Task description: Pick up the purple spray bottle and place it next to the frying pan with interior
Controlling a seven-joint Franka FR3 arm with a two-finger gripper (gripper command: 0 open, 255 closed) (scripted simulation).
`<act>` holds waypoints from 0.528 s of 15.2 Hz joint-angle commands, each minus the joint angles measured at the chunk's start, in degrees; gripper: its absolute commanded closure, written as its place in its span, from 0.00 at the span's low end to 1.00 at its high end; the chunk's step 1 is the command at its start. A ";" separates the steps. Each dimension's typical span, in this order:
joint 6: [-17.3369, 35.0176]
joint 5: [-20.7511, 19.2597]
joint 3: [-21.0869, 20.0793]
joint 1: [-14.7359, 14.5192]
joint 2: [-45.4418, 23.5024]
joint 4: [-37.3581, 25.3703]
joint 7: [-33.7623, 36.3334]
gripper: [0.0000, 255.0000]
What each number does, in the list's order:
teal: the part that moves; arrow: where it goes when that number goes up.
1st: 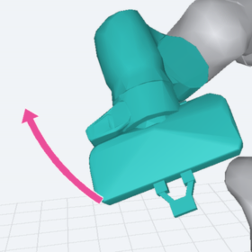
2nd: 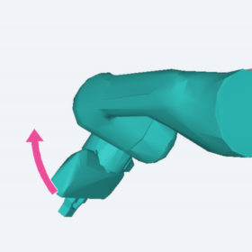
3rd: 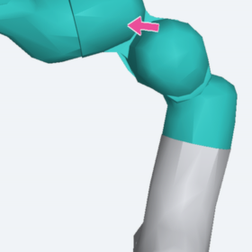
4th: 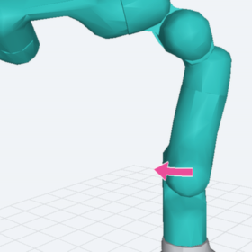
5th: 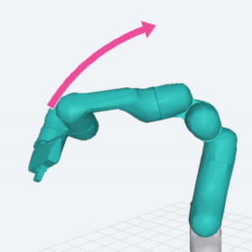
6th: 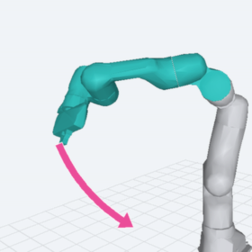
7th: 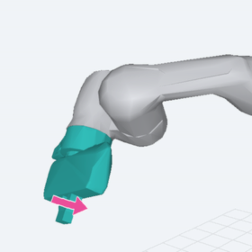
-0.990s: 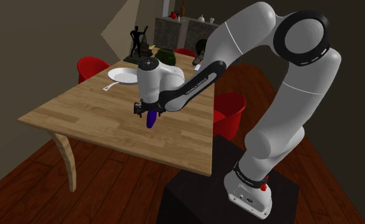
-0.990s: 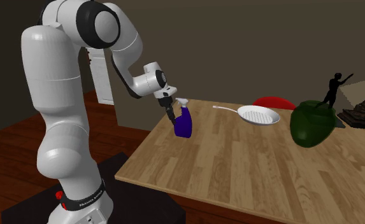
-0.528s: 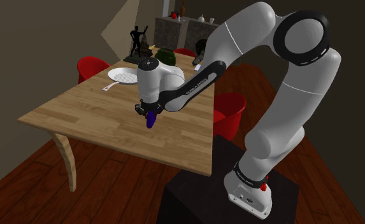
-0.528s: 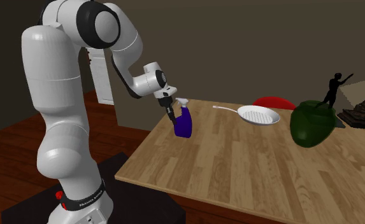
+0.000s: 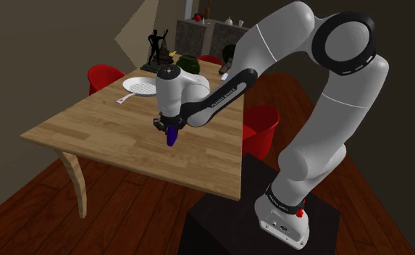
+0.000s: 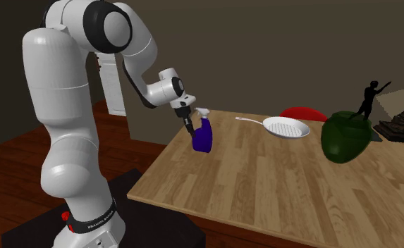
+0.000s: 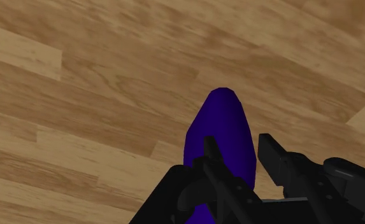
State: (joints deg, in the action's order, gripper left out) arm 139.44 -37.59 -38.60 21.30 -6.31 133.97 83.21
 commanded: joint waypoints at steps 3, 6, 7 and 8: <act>-1.28 3.68 -0.61 0.46 2.57 -0.19 -3.17 1.00; -2.54 6.74 -0.95 0.63 4.75 -0.53 -5.81 1.00; -3.00 7.71 -1.02 0.65 5.45 -0.67 -6.66 1.00; -3.46 8.66 -1.06 0.65 6.13 -0.83 -7.49 1.00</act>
State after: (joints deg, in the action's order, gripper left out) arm 136.38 -29.93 -39.65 21.89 -0.92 133.10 76.56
